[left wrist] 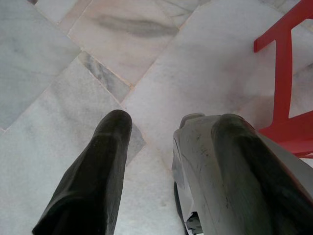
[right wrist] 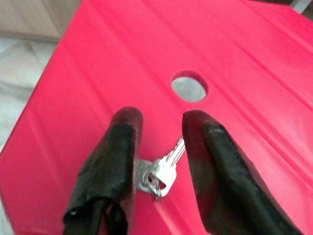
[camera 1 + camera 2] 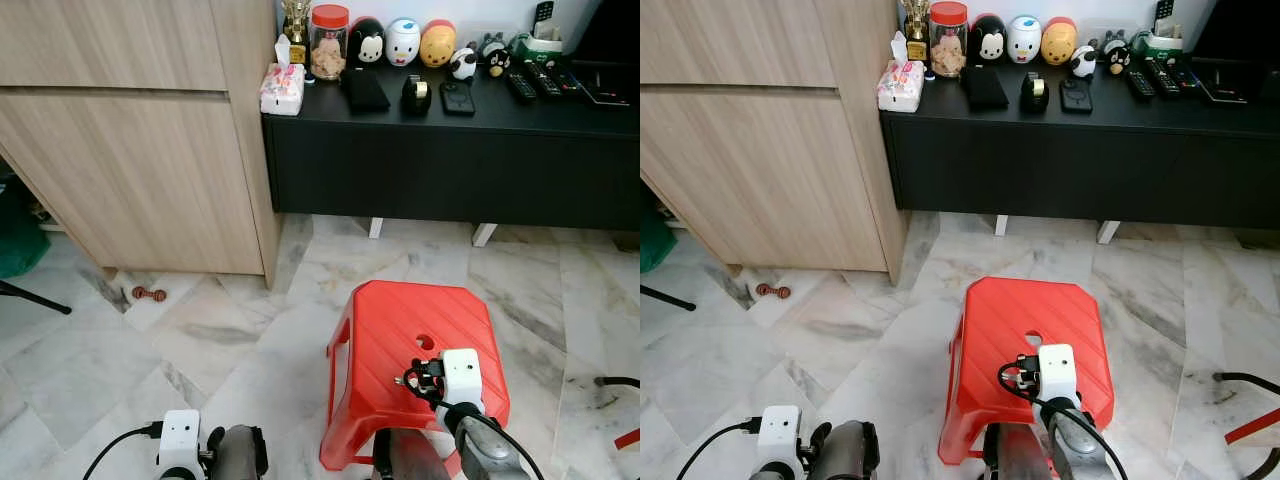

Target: Hang keys on a hook

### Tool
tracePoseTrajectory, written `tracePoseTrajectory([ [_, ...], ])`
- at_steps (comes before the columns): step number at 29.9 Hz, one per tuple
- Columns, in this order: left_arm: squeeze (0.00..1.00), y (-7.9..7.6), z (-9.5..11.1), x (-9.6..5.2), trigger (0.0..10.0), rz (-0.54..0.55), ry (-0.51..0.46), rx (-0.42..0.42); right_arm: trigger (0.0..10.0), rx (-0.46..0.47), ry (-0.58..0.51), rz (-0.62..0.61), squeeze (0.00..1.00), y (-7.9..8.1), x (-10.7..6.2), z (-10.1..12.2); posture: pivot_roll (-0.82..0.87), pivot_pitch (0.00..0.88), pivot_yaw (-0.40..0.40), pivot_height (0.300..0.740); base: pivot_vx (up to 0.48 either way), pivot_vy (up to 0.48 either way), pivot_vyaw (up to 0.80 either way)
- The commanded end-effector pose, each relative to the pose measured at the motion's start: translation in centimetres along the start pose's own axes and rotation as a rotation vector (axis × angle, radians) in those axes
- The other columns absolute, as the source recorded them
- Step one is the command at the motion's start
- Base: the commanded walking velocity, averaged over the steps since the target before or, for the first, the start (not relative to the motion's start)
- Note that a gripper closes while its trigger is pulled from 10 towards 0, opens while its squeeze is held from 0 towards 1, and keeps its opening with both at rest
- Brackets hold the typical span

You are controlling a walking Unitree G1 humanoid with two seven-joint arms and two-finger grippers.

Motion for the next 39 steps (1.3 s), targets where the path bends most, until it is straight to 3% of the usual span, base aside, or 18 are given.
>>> tracePoseTrajectory([
  [1, 0.00, -0.6, -2.6, -0.9, 10.0, -0.023, 0.088, 0.007, 10.0, -0.023, 0.041, 0.014, 1.00, 0.0, -0.4, -0.9, 0.16, 0.135, -0.048, 0.608, 0.000, 0.000, 0.00],
  [12, 0.00, -0.6, -2.6, -0.9, 10.0, -0.025, 0.088, 0.009, 10.0, -0.046, 0.119, 0.029, 1.00, 0.0, -0.8, -2.1, 0.16, 0.134, -0.047, 0.608, 0.000, 0.000, 0.00],
  [13, 0.00, -0.6, -2.6, -0.9, 10.0, -0.025, 0.088, 0.009, 10.0, -0.044, 0.122, 0.022, 0.09, -0.1, -0.7, -2.0, 0.16, 0.135, -0.046, 0.608, 0.000, 0.000, 0.00],
  [14, 0.00, -0.6, -2.6, -0.9, 10.0, -0.025, 0.088, 0.009, 10.0, -0.043, 0.121, 0.018, 0.00, -0.2, -0.6, -2.0, 0.16, 0.135, -0.046, 0.608, 0.000, 0.000, 0.00],
  [39, 0.00, -0.6, -2.7, -0.9, 10.0, -0.025, 0.090, 0.012, 10.0, -0.008, 0.182, -0.018, 0.00, -0.3, -0.2, -2.8, 0.16, 0.139, -0.044, 0.608, 0.000, 0.000, 0.00],
])
Point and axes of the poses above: a point about 5 cm out from each wrist's last joint towards the gripper, its own x axis pointing out of the wrist towards the gripper, its own z axis along the axis of the wrist's last joint, y = z × x, the point moved 6 cm from there along x, pointing out of the wrist towards the gripper, and after that the axes turned 7 degrees about x, right-handed, at the moved point
